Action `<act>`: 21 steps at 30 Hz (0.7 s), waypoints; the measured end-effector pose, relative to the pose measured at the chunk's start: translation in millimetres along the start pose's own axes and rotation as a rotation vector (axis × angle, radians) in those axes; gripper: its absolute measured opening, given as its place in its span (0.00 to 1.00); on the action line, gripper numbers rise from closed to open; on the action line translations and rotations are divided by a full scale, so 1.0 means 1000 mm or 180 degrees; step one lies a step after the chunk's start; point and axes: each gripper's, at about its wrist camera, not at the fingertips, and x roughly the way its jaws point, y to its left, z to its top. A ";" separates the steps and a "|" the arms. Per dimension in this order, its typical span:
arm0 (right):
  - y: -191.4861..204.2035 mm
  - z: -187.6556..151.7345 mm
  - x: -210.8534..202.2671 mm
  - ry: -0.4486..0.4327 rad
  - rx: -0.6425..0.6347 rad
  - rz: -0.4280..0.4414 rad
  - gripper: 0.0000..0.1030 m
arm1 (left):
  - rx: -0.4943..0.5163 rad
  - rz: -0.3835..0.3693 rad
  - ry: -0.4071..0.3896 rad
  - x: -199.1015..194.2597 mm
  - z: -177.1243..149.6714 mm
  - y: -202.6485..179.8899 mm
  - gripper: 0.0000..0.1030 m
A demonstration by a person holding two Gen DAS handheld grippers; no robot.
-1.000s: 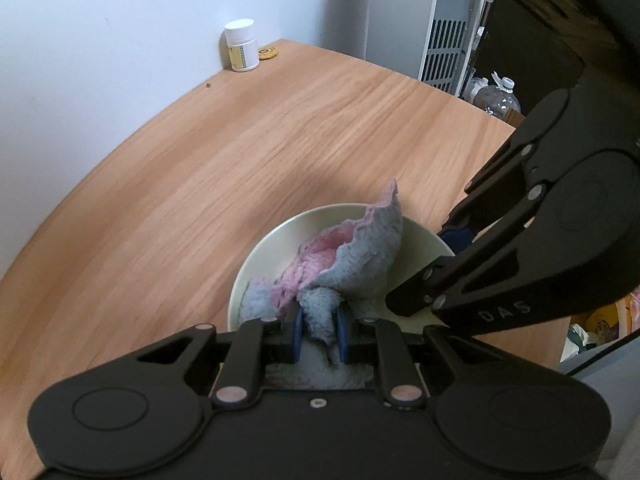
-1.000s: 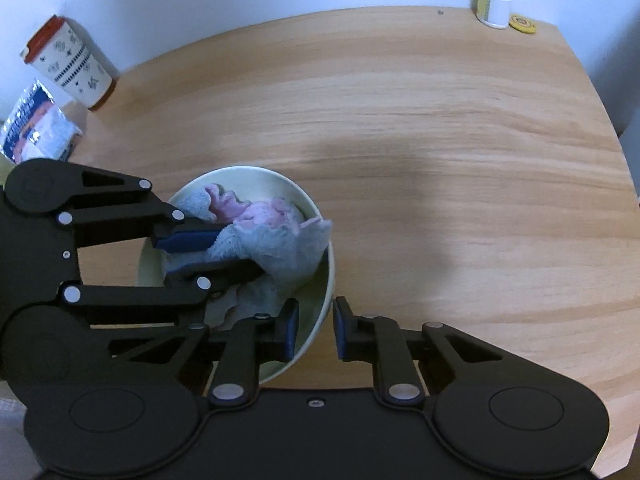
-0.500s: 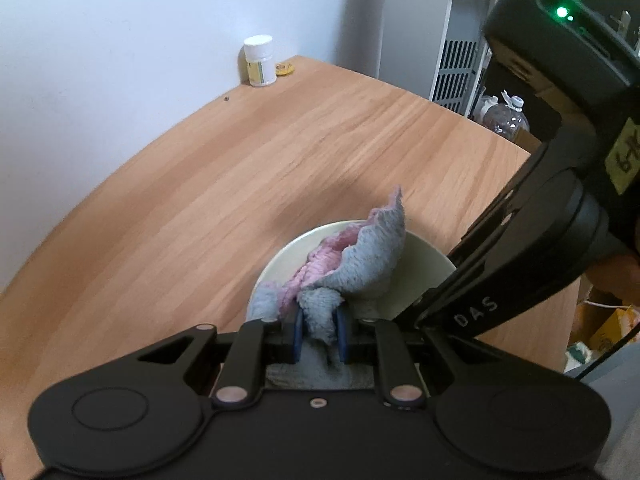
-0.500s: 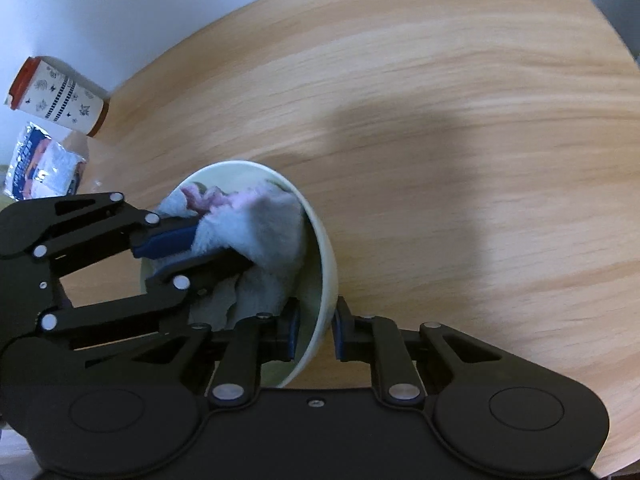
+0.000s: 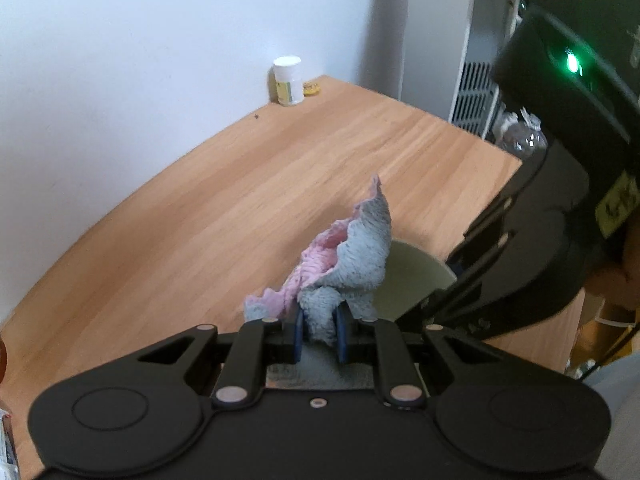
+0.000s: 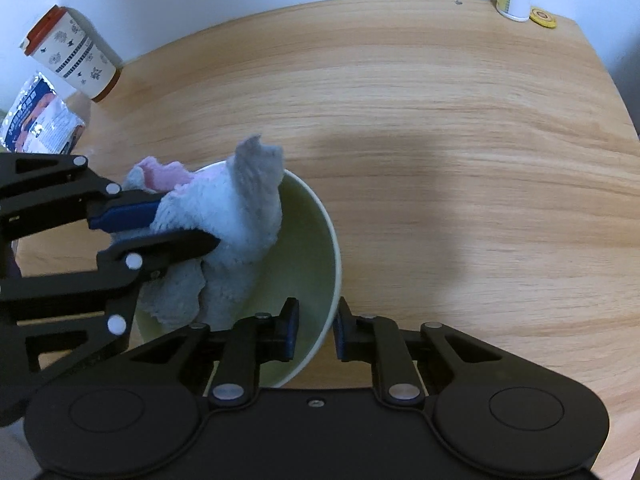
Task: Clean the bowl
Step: 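Close the right gripper on the bowl rim and lift the bowl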
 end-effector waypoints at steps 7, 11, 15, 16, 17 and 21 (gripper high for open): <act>-0.001 0.000 -0.008 -0.0134 -0.0138 -0.0066 0.13 | -0.0585 -0.0042 -0.0129 -0.021 0.001 0.025 0.14; 0.010 -0.002 -0.014 -0.0260 -0.0368 -0.0190 0.11 | -0.0948 -0.0045 -0.0202 -0.034 -0.003 0.040 0.14; 0.024 -0.003 -0.021 -0.0428 -0.0692 -0.0310 0.08 | -0.1396 0.0016 -0.0440 -0.054 -0.010 0.058 0.14; 0.033 -0.006 -0.025 -0.0515 -0.0900 -0.0387 0.08 | -0.1503 0.0036 -0.0518 -0.061 -0.012 0.062 0.14; 0.038 -0.008 -0.027 -0.0557 -0.1034 -0.0442 0.08 | -0.1571 0.0011 -0.0539 -0.062 -0.012 0.065 0.14; 0.058 -0.020 -0.030 -0.0726 -0.1621 -0.0680 0.09 | -0.1841 -0.0138 -0.0569 -0.067 -0.016 0.073 0.14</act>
